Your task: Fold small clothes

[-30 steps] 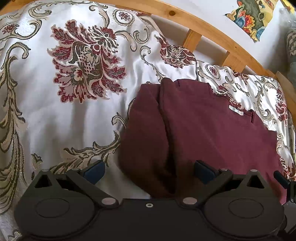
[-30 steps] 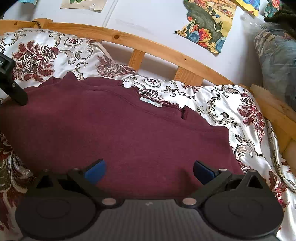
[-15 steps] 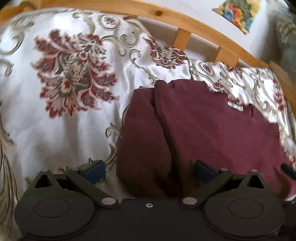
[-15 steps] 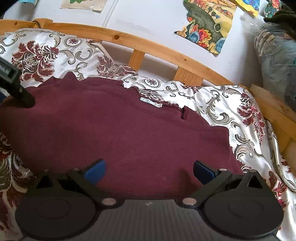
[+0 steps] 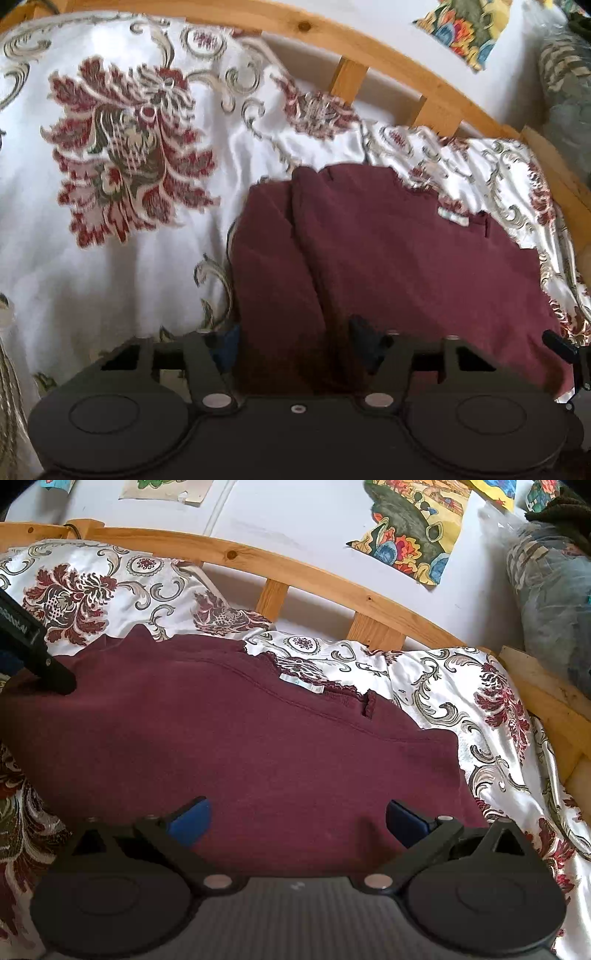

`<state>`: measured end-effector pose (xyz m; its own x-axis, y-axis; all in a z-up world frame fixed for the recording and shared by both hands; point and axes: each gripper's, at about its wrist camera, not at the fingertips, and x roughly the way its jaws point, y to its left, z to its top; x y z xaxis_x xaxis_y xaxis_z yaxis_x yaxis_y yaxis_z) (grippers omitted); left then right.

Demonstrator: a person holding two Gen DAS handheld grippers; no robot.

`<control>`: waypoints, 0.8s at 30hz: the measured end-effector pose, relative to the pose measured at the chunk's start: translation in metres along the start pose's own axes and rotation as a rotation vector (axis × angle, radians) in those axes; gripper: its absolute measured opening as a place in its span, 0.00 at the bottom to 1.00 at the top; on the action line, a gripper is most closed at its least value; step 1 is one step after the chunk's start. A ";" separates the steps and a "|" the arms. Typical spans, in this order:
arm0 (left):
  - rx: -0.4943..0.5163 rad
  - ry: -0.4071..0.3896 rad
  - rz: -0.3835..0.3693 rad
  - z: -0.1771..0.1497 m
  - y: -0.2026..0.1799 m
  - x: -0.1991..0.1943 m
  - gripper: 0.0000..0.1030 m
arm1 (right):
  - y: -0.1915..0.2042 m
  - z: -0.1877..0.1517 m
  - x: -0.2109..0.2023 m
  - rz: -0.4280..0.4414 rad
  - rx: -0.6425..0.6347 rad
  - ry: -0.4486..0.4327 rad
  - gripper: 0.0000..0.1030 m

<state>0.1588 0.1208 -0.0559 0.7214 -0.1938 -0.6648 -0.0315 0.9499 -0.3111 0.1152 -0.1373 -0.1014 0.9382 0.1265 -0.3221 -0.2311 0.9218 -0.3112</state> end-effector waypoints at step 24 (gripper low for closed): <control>0.317 -0.087 -0.026 0.044 -0.171 -0.047 0.15 | -0.092 -0.007 -0.046 0.032 0.085 -0.027 1.00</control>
<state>0.1603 -0.0221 0.0584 0.7760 -0.2106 -0.5945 0.1947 0.9766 -0.0918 0.0910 -0.2302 -0.0641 0.9377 0.1648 -0.3058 -0.2391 0.9448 -0.2241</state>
